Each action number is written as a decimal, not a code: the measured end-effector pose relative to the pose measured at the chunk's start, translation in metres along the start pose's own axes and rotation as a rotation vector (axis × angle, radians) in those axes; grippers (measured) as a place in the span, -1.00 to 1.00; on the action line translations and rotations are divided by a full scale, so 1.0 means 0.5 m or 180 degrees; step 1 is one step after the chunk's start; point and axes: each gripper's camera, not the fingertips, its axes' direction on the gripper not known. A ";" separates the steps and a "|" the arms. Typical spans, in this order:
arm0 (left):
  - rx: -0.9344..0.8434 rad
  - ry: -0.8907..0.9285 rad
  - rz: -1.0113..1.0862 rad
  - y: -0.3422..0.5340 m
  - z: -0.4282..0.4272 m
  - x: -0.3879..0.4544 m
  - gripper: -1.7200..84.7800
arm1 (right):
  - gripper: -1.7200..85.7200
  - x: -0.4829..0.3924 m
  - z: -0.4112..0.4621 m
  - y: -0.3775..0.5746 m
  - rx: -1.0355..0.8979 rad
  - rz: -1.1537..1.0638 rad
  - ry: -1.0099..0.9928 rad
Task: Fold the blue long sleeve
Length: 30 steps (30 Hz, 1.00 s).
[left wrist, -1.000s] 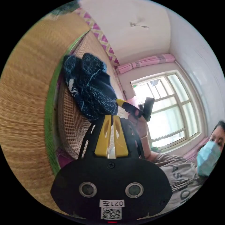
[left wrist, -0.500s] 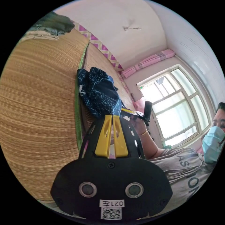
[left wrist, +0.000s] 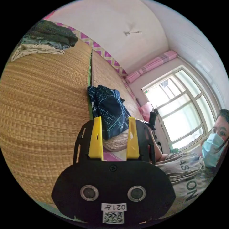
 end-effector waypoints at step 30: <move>0.0067 0.0338 -0.0115 -0.067 0.032 -0.189 -0.81 | -0.98 0.033 -0.105 -0.069 0.0238 -0.0178 0.0022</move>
